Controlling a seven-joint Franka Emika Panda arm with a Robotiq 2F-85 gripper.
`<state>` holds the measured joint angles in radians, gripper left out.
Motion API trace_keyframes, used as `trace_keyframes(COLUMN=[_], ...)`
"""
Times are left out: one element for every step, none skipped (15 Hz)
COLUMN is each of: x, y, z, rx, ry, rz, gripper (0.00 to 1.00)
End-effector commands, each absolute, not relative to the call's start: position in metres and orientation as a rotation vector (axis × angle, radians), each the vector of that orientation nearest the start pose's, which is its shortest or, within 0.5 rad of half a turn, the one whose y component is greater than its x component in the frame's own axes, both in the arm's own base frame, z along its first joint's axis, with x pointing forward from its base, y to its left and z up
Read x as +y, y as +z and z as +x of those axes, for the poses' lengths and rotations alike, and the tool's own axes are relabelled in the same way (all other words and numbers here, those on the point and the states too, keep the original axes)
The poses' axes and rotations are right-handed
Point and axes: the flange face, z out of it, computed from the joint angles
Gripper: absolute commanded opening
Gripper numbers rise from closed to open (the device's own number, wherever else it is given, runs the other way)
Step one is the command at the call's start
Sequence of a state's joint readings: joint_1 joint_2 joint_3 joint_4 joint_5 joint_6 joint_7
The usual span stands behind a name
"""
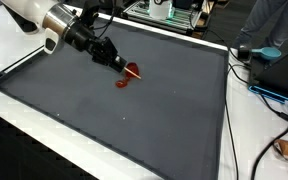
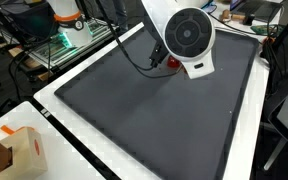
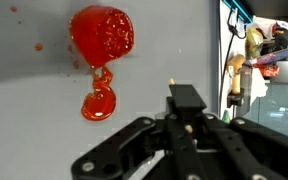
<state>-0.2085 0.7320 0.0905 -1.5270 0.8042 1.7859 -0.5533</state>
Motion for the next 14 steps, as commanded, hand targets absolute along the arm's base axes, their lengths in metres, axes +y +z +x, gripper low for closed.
trace_keyframes(x=[-0.023,-0.023,-0.023,-0.022,-0.022,-0.022,-0.022,-0.022,-0.021,-0.021,-0.02,-0.02,-0.02,-0.02], y=[0.209,0.207,0.205,0.204,0.202,0.201,0.201,0.202,0.204,0.205,0.208,0.211,0.214,0.219], z=[0.663,0.662,0.66,0.659,0.657,0.657,0.656,0.655,0.654,0.653,0.652,0.652,0.651,0.651], rx=[-0.028,-0.024,-0.02,-0.015,-0.002,0.002,0.008,0.013,0.02,0.027,0.038,0.046,0.055,0.063], ry=[0.204,0.208,0.213,0.223,0.242,0.256,0.274,0.29,0.316,0.338,0.371,0.397,0.42,0.441], rz=[-2.201,-2.197,-2.194,-2.188,-2.181,-2.176,-2.172,-2.165,-2.157,-2.156,-2.152,-2.142,-2.138,-2.134], gripper=[0.03,0.03,0.03,0.03,0.03,0.03,0.03,0.03,0.03,0.03,0.03,0.03,0.03,0.03])
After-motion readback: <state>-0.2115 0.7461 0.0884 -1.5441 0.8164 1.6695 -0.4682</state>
